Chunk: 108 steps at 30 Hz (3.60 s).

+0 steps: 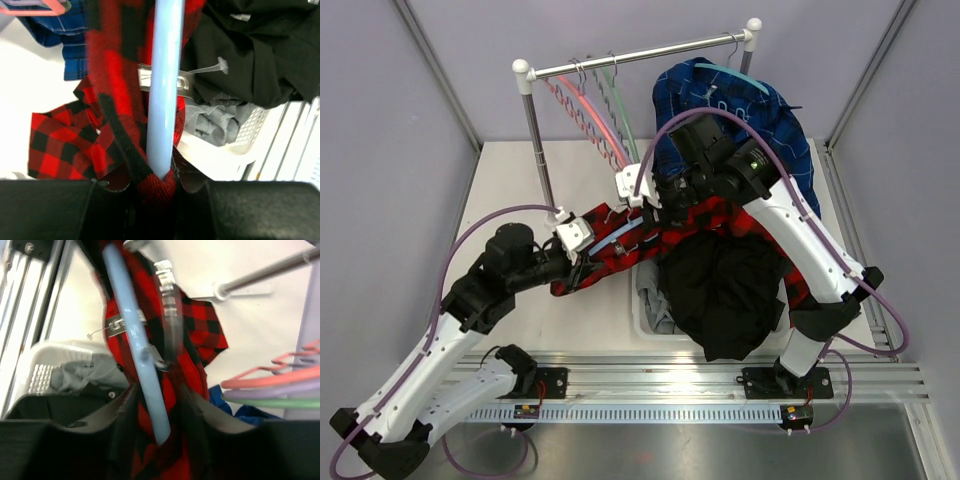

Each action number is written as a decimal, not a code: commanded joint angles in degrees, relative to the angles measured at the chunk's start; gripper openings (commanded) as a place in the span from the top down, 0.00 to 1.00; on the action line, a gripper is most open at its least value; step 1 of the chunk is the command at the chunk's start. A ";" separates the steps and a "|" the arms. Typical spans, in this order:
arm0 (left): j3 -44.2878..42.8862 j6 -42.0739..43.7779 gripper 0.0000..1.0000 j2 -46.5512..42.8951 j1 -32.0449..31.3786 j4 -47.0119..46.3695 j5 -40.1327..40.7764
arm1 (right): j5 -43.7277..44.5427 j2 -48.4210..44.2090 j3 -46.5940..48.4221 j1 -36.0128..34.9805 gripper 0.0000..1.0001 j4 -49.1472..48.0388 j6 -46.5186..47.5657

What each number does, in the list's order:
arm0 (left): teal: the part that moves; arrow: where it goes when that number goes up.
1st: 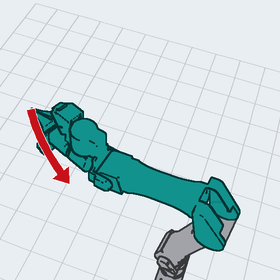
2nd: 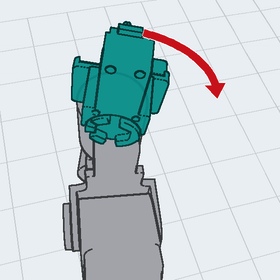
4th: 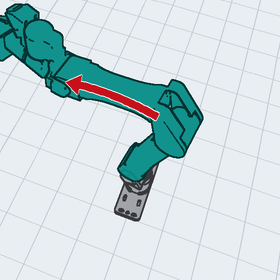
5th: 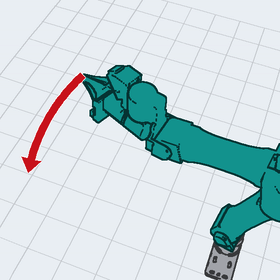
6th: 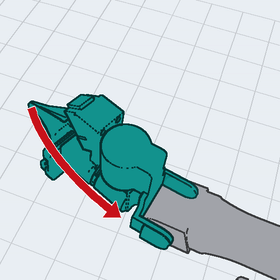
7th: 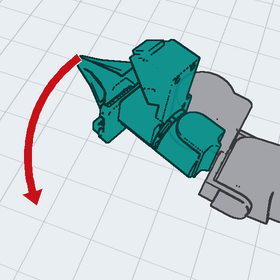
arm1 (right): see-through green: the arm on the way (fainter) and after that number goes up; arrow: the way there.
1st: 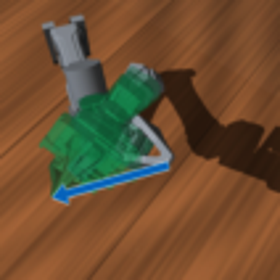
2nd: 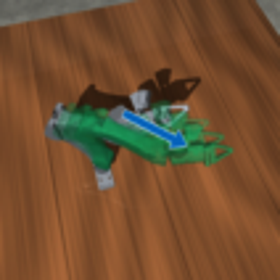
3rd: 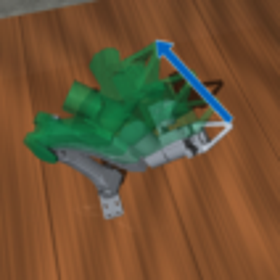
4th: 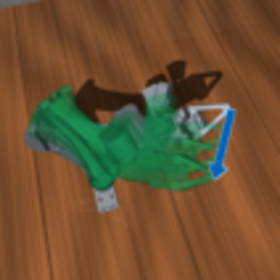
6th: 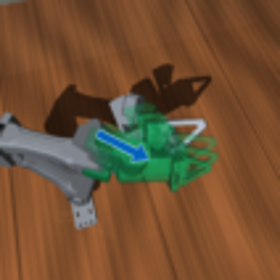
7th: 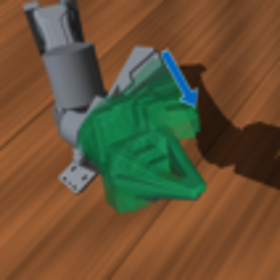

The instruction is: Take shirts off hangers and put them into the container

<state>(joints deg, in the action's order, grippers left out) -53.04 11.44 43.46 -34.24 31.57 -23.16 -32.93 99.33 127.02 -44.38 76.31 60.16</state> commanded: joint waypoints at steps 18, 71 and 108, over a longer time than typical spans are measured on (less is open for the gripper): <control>3.56 -31.65 1.00 -9.80 0.14 -8.46 5.76 | 24.22 -15.83 -21.99 0.08 0.18 -32.20 -51.19; 0.55 -22.87 1.00 -5.83 0.22 -16.27 9.36 | -2.43 -2.12 -0.27 -9.67 1.00 -16.84 -41.31; 14.63 -21.55 1.00 -14.56 0.49 -28.41 0.74 | -0.38 -3.01 1.74 -10.88 1.00 -1.70 -28.97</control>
<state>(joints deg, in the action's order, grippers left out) -37.32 -10.09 27.70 -33.85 12.71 -24.84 -27.03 92.90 128.99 -49.58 70.17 27.51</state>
